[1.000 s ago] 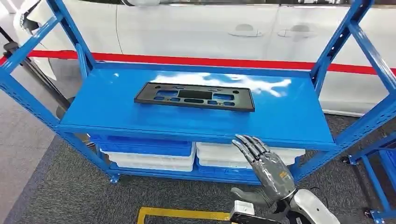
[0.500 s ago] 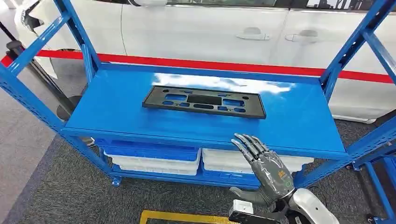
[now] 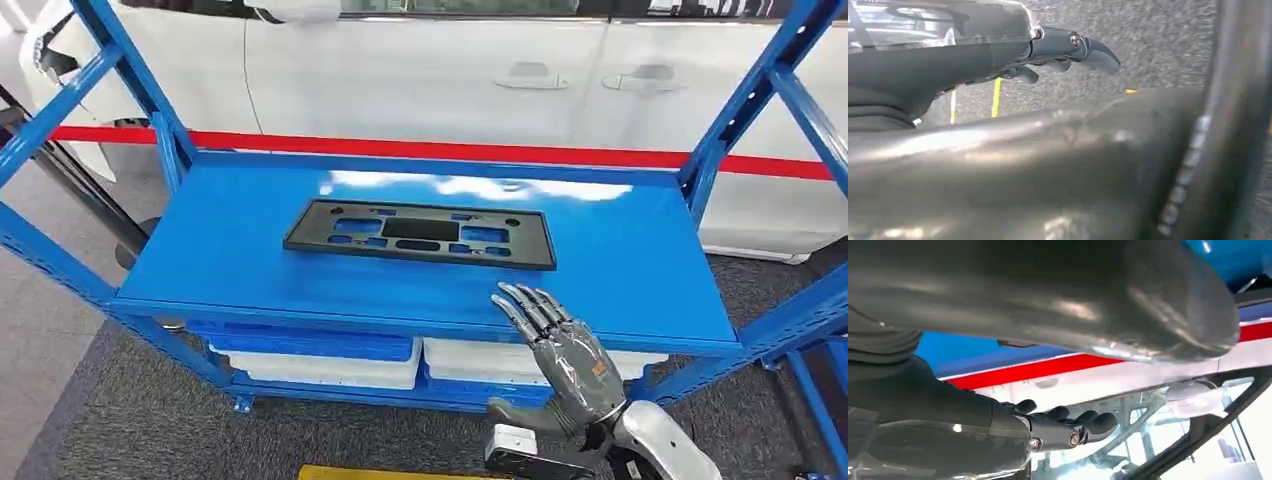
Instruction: Take the parts from the cabinet and place them on the table.
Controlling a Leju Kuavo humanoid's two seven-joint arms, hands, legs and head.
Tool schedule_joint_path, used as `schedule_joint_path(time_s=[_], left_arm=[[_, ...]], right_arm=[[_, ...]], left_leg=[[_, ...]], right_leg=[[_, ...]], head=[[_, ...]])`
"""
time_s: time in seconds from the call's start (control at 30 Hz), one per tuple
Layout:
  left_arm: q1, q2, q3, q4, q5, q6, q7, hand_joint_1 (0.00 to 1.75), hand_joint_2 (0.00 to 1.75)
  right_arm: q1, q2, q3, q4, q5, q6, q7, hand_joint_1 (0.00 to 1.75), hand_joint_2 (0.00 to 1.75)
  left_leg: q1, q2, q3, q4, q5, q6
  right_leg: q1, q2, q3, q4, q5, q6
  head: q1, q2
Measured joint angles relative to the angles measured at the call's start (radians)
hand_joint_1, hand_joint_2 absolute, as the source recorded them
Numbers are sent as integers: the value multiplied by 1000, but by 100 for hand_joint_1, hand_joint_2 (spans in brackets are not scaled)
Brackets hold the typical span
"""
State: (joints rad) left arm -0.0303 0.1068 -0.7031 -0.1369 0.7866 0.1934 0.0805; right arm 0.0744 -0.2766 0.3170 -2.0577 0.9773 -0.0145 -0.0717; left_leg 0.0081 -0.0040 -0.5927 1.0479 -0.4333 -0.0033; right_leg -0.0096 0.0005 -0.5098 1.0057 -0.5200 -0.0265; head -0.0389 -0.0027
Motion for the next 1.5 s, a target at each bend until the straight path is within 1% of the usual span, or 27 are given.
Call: schedule_joint_path(time_s=[0.03, 0.13, 0.2, 0.23, 0.3, 0.33, 0.37, 0.43, 0.5, 0.57, 0.63, 0.7, 0.73, 0.83, 0.87, 0.9, 0.93, 1.0, 1.07, 1.13, 1.23, 1.27, 1.33, 1.37, 1.4, 1.43, 1.5], left_arm=[[-1, 0, 0, 0, 0, 1, 0, 0, 0], [-2, 1, 0, 0, 6, 6, 0, 0, 0], [-3, 0, 0, 0, 7, 6, 0, 0, 0], [-3, 0, 0, 0, 7, 6, 0, 0, 0], [-5, 0, -1, 0, 9, 6, 0, 0, 0], [-5, 0, -1, 0, 9, 6, 0, 0, 0], [-5, -1, -1, 0, 11, 6, 0, 0, 0], [-3, -1, -2, 0, 14, 8, 0, 0, 0], [-4, -1, -6, 0, 17, 8, 0, 0, 0], [-7, -1, -13, 1, 21, 9, 0, 0, 0], [-8, -1, -19, 1, 24, 10, 1, 0, 0], [-10, -1, -21, 1, 25, 11, 2, 0, 0], [-11, -1, -22, 1, 27, 11, 2, 0, 0], [-10, 0, -25, 1, 29, 12, 2, 0, 0], [-9, 0, -25, 1, 30, 12, 2, 0, 0], [-7, -1, -26, 1, 30, 12, 3, 0, 0], [-7, -1, -26, 1, 30, 12, 3, 0, 0], [-8, 0, -26, 1, 30, 13, 3, 0, 0], [-9, 2, -26, 2, 31, 14, 4, 0, 0], [-11, 2, -26, 2, 32, 18, 6, 0, 0], [-9, 1, -27, 3, 33, 21, 6, 0, 0], [-10, 1, -27, 3, 33, 21, 6, 0, 0], [-12, 1, -29, 3, 34, 22, 7, 0, 0], [-12, 1, -30, 3, 34, 22, 7, 0, 0], [-11, 1, -32, 3, 35, 22, 8, 0, 0], [-10, 0, -33, 3, 39, 22, 9, 0, 0], [-10, 0, -34, 3, 41, 22, 10, 0, 0]], right_arm=[[-4, 2, 0, 1, 0, 4, 0, 0, 0], [-6, 5, 1, 1, 1, 8, 2, 0, 0], [-8, 6, 1, 0, 2, 8, 3, 0, 0], [-11, 7, 1, 0, 2, 8, 3, 0, 0], [-10, 7, 2, 3, 2, 9, 3, 0, 0], [-10, 8, 2, 5, 2, 9, 3, 0, 0], [-10, 8, 2, 7, 2, 9, 3, 0, 0], [-10, 8, 2, 8, 4, 9, 3, 0, 0], [-10, 9, 2, 8, 5, 10, 3, 0, 0], [-12, 11, 2, 9, 8, 10, 3, 0, 0], [-10, 14, 2, 9, 8, 11, 5, 0, 0], [-10, 17, 2, 9, 8, 10, 5, 0, 0], [-11, 18, 2, 9, 8, 11, 5, 0, 0], [-11, 23, 3, 9, 10, 13, 5, 0, 0], [-11, 24, 3, 10, 10, 13, 5, 0, 0], [-10, 25, 3, 11, 11, 13, 5, 0, 0], [-10, 26, 3, 11, 11, 13, 5, 0, 0], [-11, 28, 3, 11, 11, 13, 6, 0, 0], [-12, 30, 3, 13, 11, 14, 6, 0, 0], [-12, 32, 4, 13, 13, 15, 7, 0, 0], [-13, 34, 4, 13, 14, 15, 8, 0, 0], [-16, 34, 4, 13, 15, 15, 8, 0, 0], [-14, 34, 4, 16, 17, 16, 9, 0, 0], [-13, 34, 4, 17, 17, 16, 9, 0, 0], [-13, 34, 4, 19, 18, 17, 9, 0, 0], [-13, 34, 4, 20, 19, 18, 9, 0, 0], [-14, 34, 4, 20, 21, 22, 9, 0, 0]], left_leg=[[-8, 1, 4, -13, -5, 3], [-10, -1, 1, -21, -17, 16], [2, -1, 23, -44, -13, 26], [2, 0, 28, -46, -17, 34], [1, 0, 33, -46, -24, 41], [0, 0, 37, -45, -27, 42], [0, -1, 42, -45, -32, 41], [0, -2, 60, -44, -45, 38], [0, -3, 77, -41, -62, 29], [-8, -4, 74, -31, -78, 16], [-6, -2, 79, -38, -82, 7], [-1, 0, 84, -24, -95, -5], [-1, 0, 69, 14, -115, -10], [1, 0, -63, 246, -208, -20], [1, 0, -90, 282, -207, -21], [1, 0, -97, 270, -177, -20], [1, 0, -81, 215, -129, -17], [1, 0, -16, 46, -18, -7], [-9, -1, 10, -13, -25, 5], [-11, -1, 5, -10, -29, 10], [2, 0, 34, -44, -23, 26], [2, 1, 39, -46, -24, 33], [1, 1, 42, -46, -30, 39], [1, 0, 45, -45, -33, 40], [1, 0, 50, -45, -38, 38], [1, -1, 58, -45, -43, 37], [1, -2, 80, -45, -58, 32]], right_leg=[[6, 2, -1, 6, -4, 7], [3, 1, -4, -3, -4, 18], [3, 0, -2, 19, -20, 30], [3, 0, -30, 71, -46, 31], [0, 0, -134, 243, -111, 36], [-1, 0, -177, 302, -120, 38], [-2, 0, -199, 319, -106, 39], [-4, 0, -182, 239, -20, 38], [-5, -1, -122, 83, 83, 32], [-1, -1, -101, 34, 63, 25], [3, 3, -102, 35, 58, 16], [-5, 4, -91, 24, 58, 5], [-5, 3, -86, 23, 53, -1], [-2, -1, -74, 23, 40, -9], [-2, 0, -69, 23, 36, -10], [-2, 1, -60, 23, 29, -9], [-1, 2, -50, 23, 22, -9], [-1, 2, -27, 23, 8, -4], [4, 4, -26, 26, -1, 8], [2, 3, -28, 19, 0, 14], [5, -1, -20, 36, -18, 31], [4, 0, -50, 92, -47, 32], [0, 0, -156, 263, -108, 38], [0, 0, -193, 313, -112, 40], [-1, 0, -209, 318, -91, 41], [-2, 0, -202, 280, -49, 40], [-3, -1, -135, 112, 65, 34]], head=[[0, 0], [0, 0], [0, 0], [0, 0], [0, 0], [0, 0], [0, 0], [0, 0], [0, 0], [-1, 0], [-1, 0], [0, 0], [-1, 0], [-1, 0], [-1, 0], [-1, 0], [-1, 0], [-1, 0], [-1, 0], [-1, 0], [0, 0], [-1, 0], [0, 0], [0, 0], [0, 0], [0, 0], [0, 0]])
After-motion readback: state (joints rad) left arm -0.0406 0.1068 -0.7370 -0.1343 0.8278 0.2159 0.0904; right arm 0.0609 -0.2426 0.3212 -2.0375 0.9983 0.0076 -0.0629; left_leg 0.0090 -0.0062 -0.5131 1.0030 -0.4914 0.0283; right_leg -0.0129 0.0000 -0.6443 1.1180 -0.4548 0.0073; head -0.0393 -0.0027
